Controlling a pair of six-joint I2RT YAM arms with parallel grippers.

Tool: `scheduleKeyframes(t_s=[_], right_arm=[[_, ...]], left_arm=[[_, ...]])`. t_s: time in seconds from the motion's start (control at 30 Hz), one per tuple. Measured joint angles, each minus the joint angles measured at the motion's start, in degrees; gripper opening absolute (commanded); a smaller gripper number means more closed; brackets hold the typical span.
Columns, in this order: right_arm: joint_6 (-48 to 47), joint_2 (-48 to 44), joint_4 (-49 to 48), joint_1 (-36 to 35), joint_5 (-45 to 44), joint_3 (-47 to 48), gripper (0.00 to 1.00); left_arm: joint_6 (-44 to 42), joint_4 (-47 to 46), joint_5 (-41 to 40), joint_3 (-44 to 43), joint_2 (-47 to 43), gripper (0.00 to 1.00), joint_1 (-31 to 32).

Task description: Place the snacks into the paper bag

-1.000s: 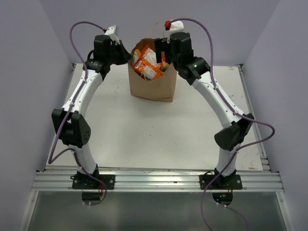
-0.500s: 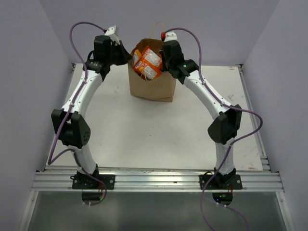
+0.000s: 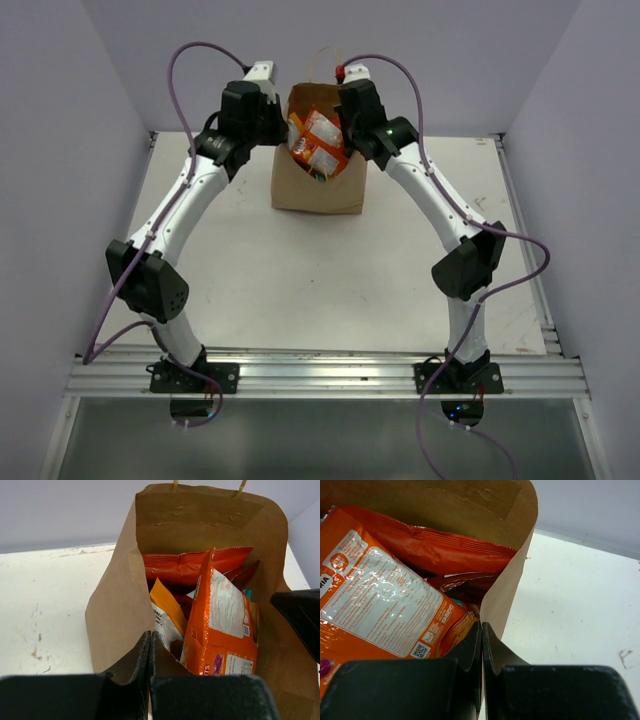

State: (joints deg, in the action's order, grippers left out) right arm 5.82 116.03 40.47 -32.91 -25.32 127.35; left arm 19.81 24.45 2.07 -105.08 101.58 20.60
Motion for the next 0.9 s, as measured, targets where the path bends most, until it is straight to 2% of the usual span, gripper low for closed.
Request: scheduleKeyframes(t_s=[0.3,0.57,0.7,0.9], right_arm=[[-1.33,-4.46,11.32,-6.71,-4.50,1.66,0.00],[1.29,-13.31,18.47,-12.17,-5.70,0.39,0.00],[3.37,-18.75,20.17,-12.70,-5.73,-2.99,0.00],[6.67,-25.88,21.24,-12.74,-6.03,-12.83,0.00]], left_arm=[[-1.60,5.29,-11.67,7.98,-11.61,0.00,6.51],[0.70,8.33,-16.90,14.05,-22.80,0.00,9.99],[2.95,9.20,-17.55,17.75,-27.15,0.00,12.98],[6.12,11.76,-18.78,21.68,-28.22,0.00,17.51]])
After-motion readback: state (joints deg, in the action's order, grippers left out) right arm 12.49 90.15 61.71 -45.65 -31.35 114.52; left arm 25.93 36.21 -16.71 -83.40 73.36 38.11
